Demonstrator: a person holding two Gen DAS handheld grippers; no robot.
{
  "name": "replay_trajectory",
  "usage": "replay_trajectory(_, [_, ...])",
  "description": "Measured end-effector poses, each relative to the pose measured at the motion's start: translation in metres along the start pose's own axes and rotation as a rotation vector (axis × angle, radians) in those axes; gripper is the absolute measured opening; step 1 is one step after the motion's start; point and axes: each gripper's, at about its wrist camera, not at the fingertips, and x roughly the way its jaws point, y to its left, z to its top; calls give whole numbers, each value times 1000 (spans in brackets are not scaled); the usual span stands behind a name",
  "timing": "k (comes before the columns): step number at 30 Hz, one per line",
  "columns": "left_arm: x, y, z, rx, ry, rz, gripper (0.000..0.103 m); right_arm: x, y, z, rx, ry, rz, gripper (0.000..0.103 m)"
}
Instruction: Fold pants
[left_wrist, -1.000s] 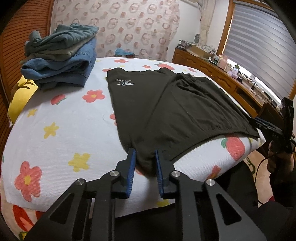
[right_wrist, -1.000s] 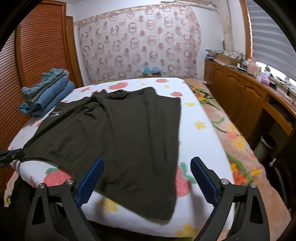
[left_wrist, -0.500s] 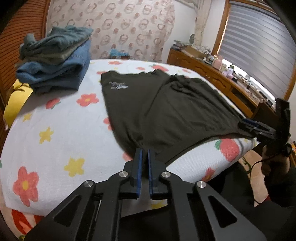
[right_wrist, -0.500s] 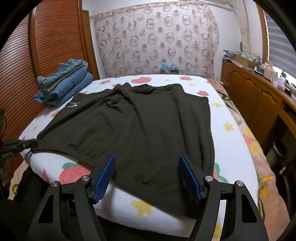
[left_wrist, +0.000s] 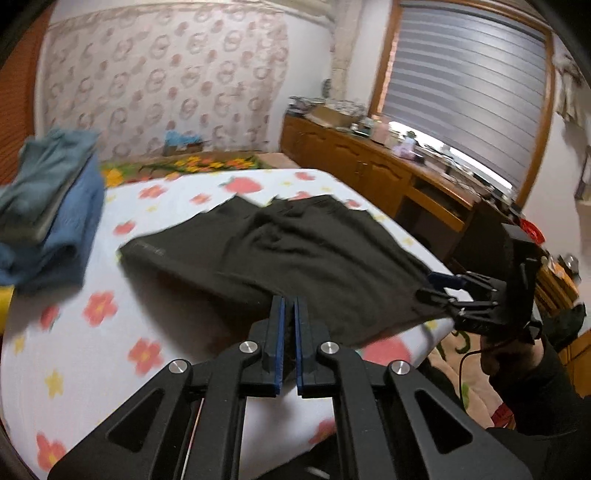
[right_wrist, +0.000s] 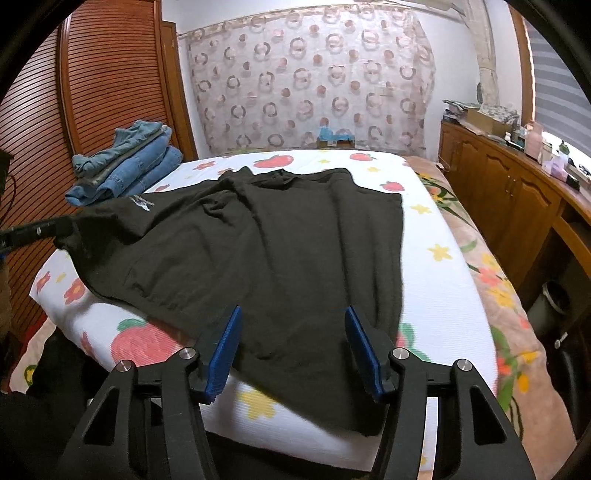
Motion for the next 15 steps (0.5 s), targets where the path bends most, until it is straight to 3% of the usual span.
replay_trajectory(5, [25,-18,23,50,11,-39,6,-1,0,8,-7,-4,1,57])
replay_trajectory(15, [52,-47,40,81,52,-83,6,1,1,8,-3,8,11,56])
